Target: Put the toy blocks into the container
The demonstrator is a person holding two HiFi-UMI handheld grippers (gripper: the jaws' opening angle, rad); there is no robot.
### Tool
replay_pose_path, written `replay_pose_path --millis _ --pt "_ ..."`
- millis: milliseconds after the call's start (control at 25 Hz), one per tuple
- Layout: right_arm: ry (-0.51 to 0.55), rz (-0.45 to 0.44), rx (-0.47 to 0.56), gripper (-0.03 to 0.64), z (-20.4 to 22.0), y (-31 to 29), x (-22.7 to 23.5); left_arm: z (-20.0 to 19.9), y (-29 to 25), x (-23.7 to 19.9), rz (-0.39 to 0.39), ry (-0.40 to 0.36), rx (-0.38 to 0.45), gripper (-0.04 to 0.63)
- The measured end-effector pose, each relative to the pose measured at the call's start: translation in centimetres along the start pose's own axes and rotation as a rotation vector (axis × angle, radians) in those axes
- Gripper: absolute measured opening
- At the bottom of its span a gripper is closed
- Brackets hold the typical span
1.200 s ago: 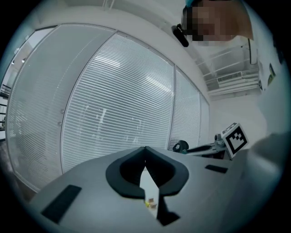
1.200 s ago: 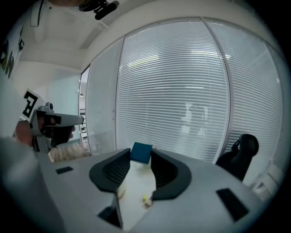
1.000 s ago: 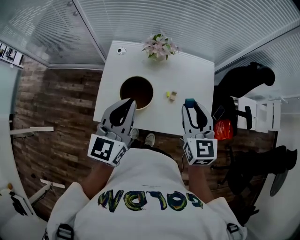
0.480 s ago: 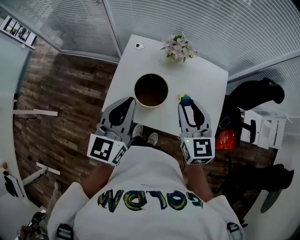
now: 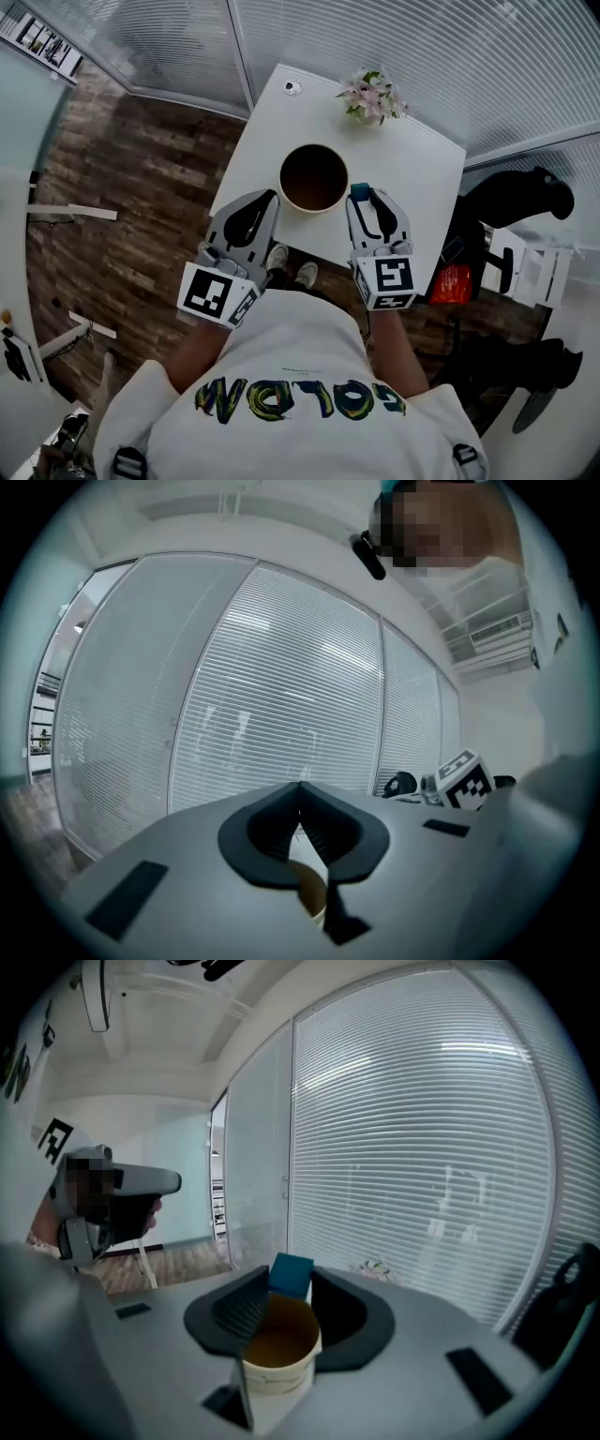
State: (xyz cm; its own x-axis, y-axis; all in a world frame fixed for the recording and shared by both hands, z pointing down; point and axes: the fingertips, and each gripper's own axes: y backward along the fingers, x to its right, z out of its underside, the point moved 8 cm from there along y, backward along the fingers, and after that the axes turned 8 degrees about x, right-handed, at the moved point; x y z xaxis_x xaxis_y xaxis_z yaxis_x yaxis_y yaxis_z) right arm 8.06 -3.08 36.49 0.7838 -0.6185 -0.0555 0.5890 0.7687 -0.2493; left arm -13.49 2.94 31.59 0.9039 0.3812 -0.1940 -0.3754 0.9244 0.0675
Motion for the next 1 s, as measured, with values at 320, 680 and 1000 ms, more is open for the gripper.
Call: replay_pose_path --millis 320,680,1000 --pt "0.093 -0.103 -0.118 0.148 5.1 -8.3 -1.6 -0.1 -0.2 -0.5 0.005 0.003 0.011 0.012" --pt "0.135 -0.182 -0.252 0.149 10.3 -13.5 -3.0 0.0 0.9 -1.6 -0.022 0.014 0.007 0.012" --pt "0.124 -0.197 -0.236 0.192 10.4 -13.6 -3.2 0.0 0.9 -2.3 -0.024 0.015 0.004 0.012"
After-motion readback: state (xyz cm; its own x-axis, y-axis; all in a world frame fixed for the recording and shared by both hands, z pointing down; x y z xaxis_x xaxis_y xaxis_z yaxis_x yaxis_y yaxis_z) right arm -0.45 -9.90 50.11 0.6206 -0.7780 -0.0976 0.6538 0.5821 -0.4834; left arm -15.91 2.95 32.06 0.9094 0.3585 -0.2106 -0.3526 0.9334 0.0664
